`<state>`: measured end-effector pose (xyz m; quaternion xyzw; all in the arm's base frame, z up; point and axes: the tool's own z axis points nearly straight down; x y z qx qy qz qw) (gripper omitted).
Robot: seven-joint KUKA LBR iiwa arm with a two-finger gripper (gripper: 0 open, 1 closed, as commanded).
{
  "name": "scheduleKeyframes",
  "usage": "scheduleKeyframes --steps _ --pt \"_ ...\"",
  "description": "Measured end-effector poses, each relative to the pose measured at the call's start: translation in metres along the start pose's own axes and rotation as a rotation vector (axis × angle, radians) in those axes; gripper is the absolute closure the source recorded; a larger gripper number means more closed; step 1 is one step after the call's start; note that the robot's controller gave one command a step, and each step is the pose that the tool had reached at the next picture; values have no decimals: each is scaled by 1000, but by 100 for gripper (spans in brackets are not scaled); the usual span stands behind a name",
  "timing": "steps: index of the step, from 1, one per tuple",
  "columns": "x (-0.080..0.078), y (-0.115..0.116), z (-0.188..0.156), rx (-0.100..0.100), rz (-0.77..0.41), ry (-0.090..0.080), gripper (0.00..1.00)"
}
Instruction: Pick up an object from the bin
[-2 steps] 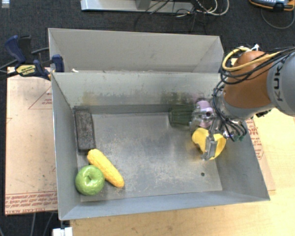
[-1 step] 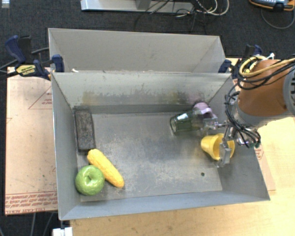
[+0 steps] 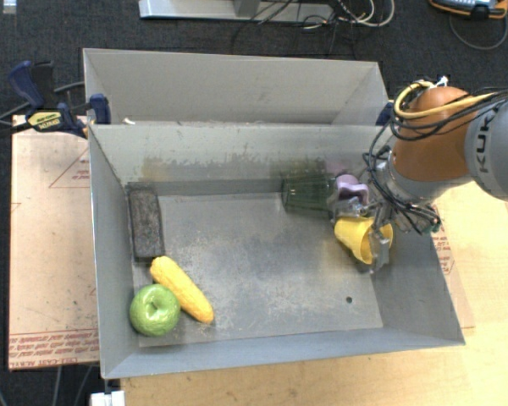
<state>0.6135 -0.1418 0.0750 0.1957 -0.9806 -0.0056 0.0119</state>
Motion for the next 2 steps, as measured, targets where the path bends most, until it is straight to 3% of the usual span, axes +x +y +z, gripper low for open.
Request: scheduleKeyframes --steps 1,2 --pt "0 0 0 0 0 0 100" --pt "0 -5 -176 6 -4 -10 100"
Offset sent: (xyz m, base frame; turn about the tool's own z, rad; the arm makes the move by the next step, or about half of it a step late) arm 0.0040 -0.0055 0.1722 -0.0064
